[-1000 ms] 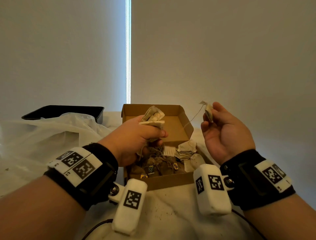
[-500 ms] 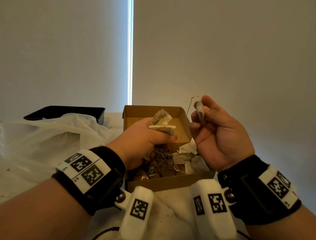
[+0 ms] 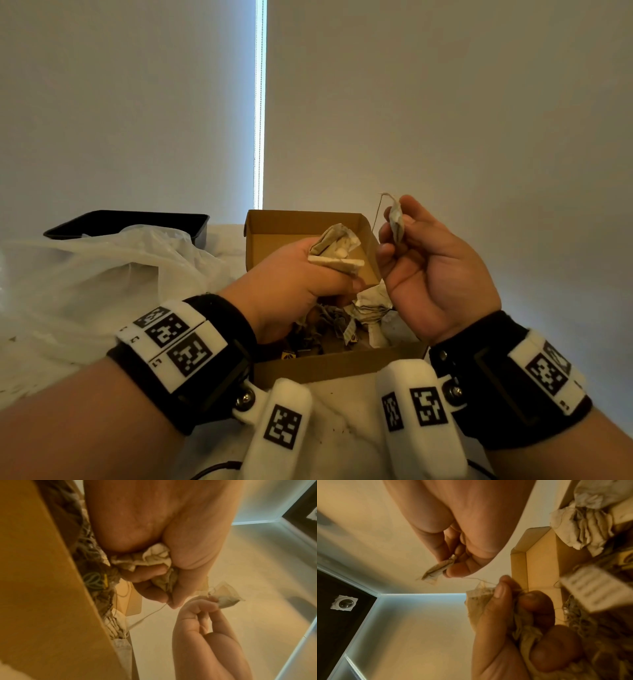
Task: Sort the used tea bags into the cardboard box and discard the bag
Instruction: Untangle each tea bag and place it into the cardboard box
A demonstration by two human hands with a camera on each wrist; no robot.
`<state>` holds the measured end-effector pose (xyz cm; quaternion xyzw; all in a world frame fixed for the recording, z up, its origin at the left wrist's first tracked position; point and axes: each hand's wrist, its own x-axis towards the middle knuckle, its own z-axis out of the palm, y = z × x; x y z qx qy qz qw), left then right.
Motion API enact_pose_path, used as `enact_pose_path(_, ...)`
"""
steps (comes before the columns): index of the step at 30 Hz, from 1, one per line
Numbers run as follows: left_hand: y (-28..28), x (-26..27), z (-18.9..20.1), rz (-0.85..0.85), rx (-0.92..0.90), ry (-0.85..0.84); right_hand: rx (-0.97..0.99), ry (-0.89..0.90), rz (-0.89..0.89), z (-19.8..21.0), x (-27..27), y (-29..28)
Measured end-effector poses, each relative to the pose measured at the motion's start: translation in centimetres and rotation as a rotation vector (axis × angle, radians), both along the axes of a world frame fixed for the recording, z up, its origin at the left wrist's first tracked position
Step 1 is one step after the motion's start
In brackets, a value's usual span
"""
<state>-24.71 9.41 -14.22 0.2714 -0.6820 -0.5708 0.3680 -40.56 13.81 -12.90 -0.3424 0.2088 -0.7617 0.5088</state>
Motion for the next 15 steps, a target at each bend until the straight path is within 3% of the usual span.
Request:
enact_pose_path(2,-0.1,0.2,0.2,0.007,0.065,0.043,0.037,0.091,-0.101,-0.5,-0.6,-0.6)
enact_pose_path(5,-0.3,0.3,0.5,0.012,0.213,0.185,0.123,0.457,-0.305,-1.5,-1.3,-1.4)
enact_pose_path(8,-0.4,0.3,0.9,0.018,0.348,0.366,0.182,0.727,-0.315,-2.3,-1.1,-1.5)
enact_pose_path(11,-0.4,0.2,1.1,0.02,0.394,0.456,0.175,0.805,-0.246,-2.9,-0.3,-1.7)
enact_pose_path(15,-0.5,0.1,1.2,0.053,0.417,0.499,0.111,0.778,-0.175,-3.0,0.3,-1.4)
